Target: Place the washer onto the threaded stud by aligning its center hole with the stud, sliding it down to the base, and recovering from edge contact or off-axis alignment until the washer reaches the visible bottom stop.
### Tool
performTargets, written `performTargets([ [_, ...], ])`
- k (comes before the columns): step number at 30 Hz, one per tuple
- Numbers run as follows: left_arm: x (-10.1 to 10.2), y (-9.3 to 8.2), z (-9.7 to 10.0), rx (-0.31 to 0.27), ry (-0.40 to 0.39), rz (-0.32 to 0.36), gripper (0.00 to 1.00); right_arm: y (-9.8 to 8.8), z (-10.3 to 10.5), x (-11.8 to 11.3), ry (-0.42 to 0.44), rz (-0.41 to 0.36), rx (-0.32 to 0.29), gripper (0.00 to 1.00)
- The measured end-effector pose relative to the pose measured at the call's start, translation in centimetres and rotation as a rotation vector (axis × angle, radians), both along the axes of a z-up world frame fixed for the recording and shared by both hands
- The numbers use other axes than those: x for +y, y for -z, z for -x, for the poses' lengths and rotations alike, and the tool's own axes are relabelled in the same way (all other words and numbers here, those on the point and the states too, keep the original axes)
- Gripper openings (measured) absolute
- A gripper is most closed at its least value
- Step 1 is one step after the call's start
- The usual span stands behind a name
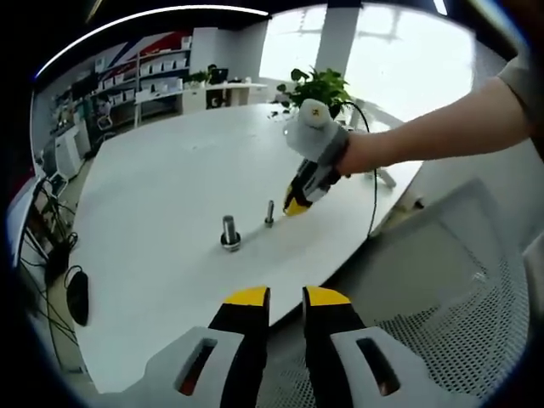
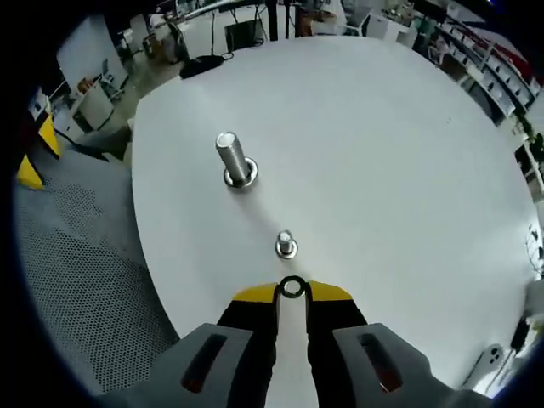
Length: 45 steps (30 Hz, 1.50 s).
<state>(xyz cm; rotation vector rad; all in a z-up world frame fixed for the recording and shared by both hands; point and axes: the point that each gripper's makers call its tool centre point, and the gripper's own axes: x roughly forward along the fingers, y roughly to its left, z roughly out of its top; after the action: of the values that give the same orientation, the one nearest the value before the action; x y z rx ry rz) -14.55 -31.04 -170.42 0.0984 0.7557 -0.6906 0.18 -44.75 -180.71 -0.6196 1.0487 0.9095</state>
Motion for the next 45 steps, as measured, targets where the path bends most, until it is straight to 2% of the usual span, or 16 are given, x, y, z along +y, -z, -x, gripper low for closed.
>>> performTargets([
  [4,0.0,0.1,0.0,-0.001,-0.004,-0.001,0.13,-2.3,-0.5,1.3,-0.021,-0.043,-0.055,0.13],
  [8,0.1,0.1,0.0,0.000,-0.004,-0.005,0.13,-2.9,-0.6,2.1,-0.087,-0.021,-0.094,0.14],
  [11,0.1,0.0,0.0,0.000,-0.009,-0.004,0.13,-3.0,-0.6,2.6,-0.097,-0.022,-0.087,0.14],
  [36,0.1,0.1,0.0,0.001,-0.002,-0.006,0.13,-0.9,-1.2,3.5,-0.161,0.060,-0.024,0.14],
  [45,0.1,0.0,-0.1,-0.003,-0.005,-0.002,0.13,1.9,-1.5,3.2,-0.181,0.110,0.031,0.14],
])
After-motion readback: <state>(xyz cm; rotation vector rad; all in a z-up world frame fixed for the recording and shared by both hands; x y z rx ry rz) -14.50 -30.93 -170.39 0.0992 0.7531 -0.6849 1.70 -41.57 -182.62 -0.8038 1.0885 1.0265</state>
